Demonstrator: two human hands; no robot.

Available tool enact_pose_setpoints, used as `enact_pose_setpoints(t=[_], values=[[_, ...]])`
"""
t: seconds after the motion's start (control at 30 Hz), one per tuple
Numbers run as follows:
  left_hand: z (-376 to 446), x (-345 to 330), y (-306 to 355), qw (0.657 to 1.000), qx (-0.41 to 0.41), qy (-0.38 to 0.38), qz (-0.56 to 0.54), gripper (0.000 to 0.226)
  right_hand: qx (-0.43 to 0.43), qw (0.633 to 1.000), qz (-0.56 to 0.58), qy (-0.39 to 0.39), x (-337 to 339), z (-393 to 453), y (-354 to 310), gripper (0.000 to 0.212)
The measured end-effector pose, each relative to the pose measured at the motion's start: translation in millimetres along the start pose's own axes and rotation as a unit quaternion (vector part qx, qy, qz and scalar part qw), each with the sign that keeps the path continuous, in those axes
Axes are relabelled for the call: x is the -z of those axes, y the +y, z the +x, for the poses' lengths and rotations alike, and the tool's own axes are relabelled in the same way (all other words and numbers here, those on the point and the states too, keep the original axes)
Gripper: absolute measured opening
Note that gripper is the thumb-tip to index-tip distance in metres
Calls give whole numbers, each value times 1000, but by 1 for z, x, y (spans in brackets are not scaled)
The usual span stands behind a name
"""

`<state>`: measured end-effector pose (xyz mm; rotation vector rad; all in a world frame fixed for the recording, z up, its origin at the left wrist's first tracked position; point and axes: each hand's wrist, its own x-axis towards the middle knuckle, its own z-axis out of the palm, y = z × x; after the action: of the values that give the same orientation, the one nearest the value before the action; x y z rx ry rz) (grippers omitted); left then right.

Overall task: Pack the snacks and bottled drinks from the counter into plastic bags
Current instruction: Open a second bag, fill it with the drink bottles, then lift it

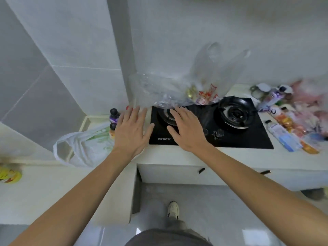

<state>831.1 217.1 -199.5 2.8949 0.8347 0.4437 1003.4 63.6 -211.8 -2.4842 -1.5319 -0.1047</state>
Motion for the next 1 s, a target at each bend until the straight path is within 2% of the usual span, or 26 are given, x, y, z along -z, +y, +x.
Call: enact_pose_setpoints(t=[0.07, 0.23, 0.47, 0.77, 1.0], values=[[0, -6, 29, 999, -23, -20, -10, 67, -41, 999, -10, -8, 6, -33, 21, 69], [6, -19, 119, 993, -111, -45, -22, 68, -130, 991, -16, 31, 33, -114, 82, 68], [20, -51, 281, 977, -204, -61, -29, 70, -216, 974, -8, 70, 61, -218, 201, 64], [17, -111, 495, 964, -238, -93, -68, 68, -281, 958, -19, 49, 98, -333, 369, 62], [31, -153, 581, 960, -241, -124, -66, 67, -322, 946, 2, 47, 103, -365, 470, 64]])
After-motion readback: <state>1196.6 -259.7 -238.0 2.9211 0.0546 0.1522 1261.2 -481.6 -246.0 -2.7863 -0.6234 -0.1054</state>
